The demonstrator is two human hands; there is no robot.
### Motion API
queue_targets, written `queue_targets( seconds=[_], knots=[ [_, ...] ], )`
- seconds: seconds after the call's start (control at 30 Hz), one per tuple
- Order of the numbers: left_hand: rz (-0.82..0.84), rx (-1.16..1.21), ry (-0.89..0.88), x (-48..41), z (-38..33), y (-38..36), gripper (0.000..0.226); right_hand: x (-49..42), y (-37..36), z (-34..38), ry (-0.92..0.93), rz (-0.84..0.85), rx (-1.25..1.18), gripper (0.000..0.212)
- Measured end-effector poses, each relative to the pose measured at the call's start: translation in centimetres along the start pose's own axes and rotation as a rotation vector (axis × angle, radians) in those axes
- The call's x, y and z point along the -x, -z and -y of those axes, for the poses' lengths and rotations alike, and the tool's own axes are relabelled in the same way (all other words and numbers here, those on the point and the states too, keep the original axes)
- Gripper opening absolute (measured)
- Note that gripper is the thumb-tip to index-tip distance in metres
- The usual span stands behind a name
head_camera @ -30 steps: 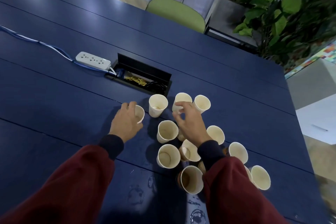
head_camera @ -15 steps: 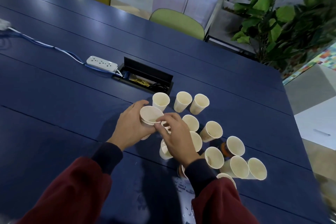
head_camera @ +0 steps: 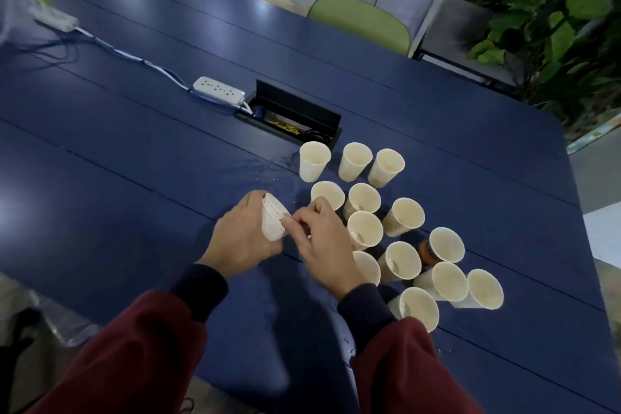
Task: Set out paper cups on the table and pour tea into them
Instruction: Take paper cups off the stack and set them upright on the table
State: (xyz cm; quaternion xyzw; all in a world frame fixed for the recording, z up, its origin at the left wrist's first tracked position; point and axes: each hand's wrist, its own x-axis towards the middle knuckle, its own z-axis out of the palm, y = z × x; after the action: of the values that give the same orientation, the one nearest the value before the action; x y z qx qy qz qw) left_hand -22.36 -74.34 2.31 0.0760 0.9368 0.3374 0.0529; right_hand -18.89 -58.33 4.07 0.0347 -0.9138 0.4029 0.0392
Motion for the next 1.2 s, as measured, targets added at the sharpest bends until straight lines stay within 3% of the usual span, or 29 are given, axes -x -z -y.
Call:
queue_targets(
  seconds=[0.17,0.4,0.57,0.9,1.1,1.2],
  knots=[
    [-0.035,-0.203,-0.090,2.2,2.5,-0.4,0.053,0.4,-0.8,1.8,-0.049,-0.127,-0.004,0.025],
    [-0.075,-0.070,-0.038,-0.3,5.9,0.0,0.061,-3.1,0.6,1.6,-0.100,-0.330,0.094,0.025],
    [-0.101,-0.131,-0.091,-4.2,8.1,1.1,0.063,-5.6,-1.5,1.3,-0.149,-0.227,0.232,0.023],
    [0.037,0.069,-0.070,-9.7,9.4,1.6,0.056,-7.7,-5.8,0.7,-0.359,0.056,0.311,0.024],
    [0.116,0.118,-0.115,-13.1,7.7,1.3,0.058,-6.0,-6.6,0.4,-0.383,0.090,0.379,0.030],
    [0.197,0.133,-0.154,-14.3,6.5,0.6,0.071,-4.9,-6.7,0.2,-0.412,0.113,0.359,0.030]
  ],
)
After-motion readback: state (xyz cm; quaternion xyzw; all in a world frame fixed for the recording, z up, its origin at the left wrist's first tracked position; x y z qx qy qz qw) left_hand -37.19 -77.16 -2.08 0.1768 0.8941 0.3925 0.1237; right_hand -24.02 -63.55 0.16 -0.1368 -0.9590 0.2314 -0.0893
